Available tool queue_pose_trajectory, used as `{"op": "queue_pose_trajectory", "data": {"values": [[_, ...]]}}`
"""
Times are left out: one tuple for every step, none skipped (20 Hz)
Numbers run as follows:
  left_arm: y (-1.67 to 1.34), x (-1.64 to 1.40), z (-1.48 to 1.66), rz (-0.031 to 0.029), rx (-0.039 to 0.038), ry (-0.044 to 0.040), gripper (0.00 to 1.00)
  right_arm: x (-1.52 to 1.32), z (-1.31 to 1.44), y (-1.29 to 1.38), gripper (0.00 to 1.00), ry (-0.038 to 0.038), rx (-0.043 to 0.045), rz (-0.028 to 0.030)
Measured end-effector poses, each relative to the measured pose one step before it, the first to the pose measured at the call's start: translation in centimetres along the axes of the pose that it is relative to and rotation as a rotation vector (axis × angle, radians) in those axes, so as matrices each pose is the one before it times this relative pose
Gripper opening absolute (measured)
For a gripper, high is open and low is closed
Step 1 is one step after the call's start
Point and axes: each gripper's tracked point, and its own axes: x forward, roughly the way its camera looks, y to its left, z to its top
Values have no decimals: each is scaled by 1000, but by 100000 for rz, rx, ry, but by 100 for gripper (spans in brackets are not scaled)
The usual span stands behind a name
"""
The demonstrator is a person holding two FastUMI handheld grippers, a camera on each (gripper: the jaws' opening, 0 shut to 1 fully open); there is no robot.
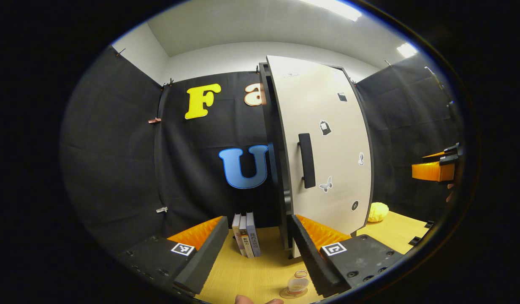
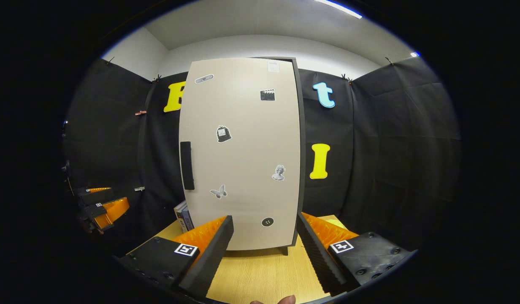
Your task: Open the cabinet door with the right hand, grasp the bottle in the cabinet with the left hand and place it on the coaster, then close the cabinet door with the right hand.
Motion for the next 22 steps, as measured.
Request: {"op": "queue_pose_trajectory", "data": {"values": [[20, 73, 42, 17, 58, -33, 94, 8, -68, 42, 97, -25, -51, 36], [4, -26, -22, 39, 124, 27, 94, 82, -68, 39, 97, 157, -6, 27], [-14, 46, 19, -41, 61, 26, 94, -5, 0, 51, 97, 102, 31, 70], [12, -19, -66, -59, -9, 21, 94, -28, 49, 50, 97, -32, 1, 15], [-55, 78, 17, -158, 6, 104, 93, -21, -57, -6, 98, -10, -16, -85], [-106, -1, 10, -38, 82, 59, 93, -8, -14, -6, 97, 120, 5, -16], [-26, -59, 33, -132, 97, 22, 94, 58, 13, 5, 98, -49, 56, 24], [12, 37, -29, -7, 93, -37, 94, 15, 36, -15, 98, 23, 45, -15], [77, 47, 44, 5, 47, 12, 94, 16, -40, 27, 98, 118, 21, -19], [-3, 51, -63, 49, -4, 9, 94, 30, 64, 48, 98, -26, -3, 60], [10, 22, 25, 53, -80, 58, 94, -46, 61, -9, 98, -54, -133, -31], [-12, 58, -169, -52, -107, 177, 94, 19, -113, 88, 97, 63, -136, 68], [-2, 6, 57, 111, -85, 41, 94, -12, -67, -34, 97, 14, 20, -46], [24, -76, 17, -27, 31, 8, 94, 381, -42, -21, 97, 60, 67, -178], [37, -6, 102, 86, 175, -158, 94, 236, 67, -229, 97, 35, 56, -72], [88, 0, 73, 45, 214, -181, 94, 44, 36, -108, 97, -46, -75, -5], [20, -27, 46, 30, 156, -126, 94, -25, -31, -47, 97, 58, -134, -16], [-86, 22, -73, -82, 89, 97, 94, -104, -94, 28, 97, 37, -219, -26], [-58, 54, -4, 11, 102, 109, 94, -103, -72, -33, 97, 50, -176, -54], [-30, -63, 16, -198, 81, -53, 94, -83, -40, 40, 98, -31, -10, 83], [-18, 42, 45, -91, 76, 1, 94, -31, -20, 22, 98, 37, 98, 182], [14, -15, -35, -112, 91, -17, 94, -56, -50, 128, 98, -64, -35, 225]]}}
